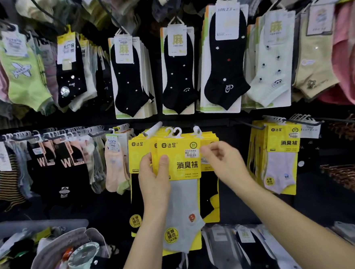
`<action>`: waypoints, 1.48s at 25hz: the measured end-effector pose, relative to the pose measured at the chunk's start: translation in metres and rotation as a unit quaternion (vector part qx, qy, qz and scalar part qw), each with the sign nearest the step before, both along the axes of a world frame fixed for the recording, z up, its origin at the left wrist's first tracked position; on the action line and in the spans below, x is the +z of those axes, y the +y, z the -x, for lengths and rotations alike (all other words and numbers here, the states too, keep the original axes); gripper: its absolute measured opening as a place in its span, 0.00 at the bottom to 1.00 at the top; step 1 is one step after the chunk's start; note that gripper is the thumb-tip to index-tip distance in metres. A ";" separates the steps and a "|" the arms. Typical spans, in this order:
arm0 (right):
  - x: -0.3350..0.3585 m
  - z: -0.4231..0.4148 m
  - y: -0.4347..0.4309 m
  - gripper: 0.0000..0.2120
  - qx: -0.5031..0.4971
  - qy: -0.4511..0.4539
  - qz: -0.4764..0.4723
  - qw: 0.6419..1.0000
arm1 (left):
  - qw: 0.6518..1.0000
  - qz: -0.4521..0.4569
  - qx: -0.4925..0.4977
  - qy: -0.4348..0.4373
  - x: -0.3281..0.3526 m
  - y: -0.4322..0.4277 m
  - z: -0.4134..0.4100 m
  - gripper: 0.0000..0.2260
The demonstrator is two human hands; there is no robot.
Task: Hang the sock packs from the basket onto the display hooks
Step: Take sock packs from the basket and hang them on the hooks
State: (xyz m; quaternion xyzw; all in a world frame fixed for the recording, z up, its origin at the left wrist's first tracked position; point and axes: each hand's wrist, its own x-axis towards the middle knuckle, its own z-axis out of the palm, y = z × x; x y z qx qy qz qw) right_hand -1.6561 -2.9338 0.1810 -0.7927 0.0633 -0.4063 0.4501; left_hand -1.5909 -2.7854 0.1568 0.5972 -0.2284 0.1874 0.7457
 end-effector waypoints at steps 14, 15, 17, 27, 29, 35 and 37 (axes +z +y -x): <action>0.002 -0.004 -0.030 0.08 -0.090 -0.006 -0.081 0.993 | 0.997 -0.048 0.019 0.052 -0.008 0.009 -0.021 0.14; 0.003 -0.007 -0.029 0.08 -0.096 0.004 -0.072 0.993 | 0.997 -0.047 0.022 0.048 -0.007 0.012 -0.024 0.14; 0.000 -0.014 -0.028 0.08 -0.098 0.019 -0.063 0.993 | 0.997 -0.044 0.043 0.036 -0.007 0.021 -0.028 0.12; -0.009 -0.009 -0.025 0.06 -0.137 0.010 -0.029 0.990 | 0.997 -0.077 -0.013 0.000 0.000 -0.002 0.000 0.08; -0.010 -0.002 -0.020 0.04 -0.102 -0.066 -0.035 0.992 | 0.995 -0.091 -0.028 -0.018 -0.002 -0.013 0.009 0.08; -0.014 0.004 -0.011 0.05 -0.007 -0.026 -0.014 1.000 | 0.991 -0.117 -0.061 0.001 -0.005 -0.032 0.015 0.10; -0.005 0.003 -0.019 0.05 -0.026 -0.027 -0.042 0.998 | 0.989 -0.120 -0.086 0.017 -0.006 -0.036 0.015 0.14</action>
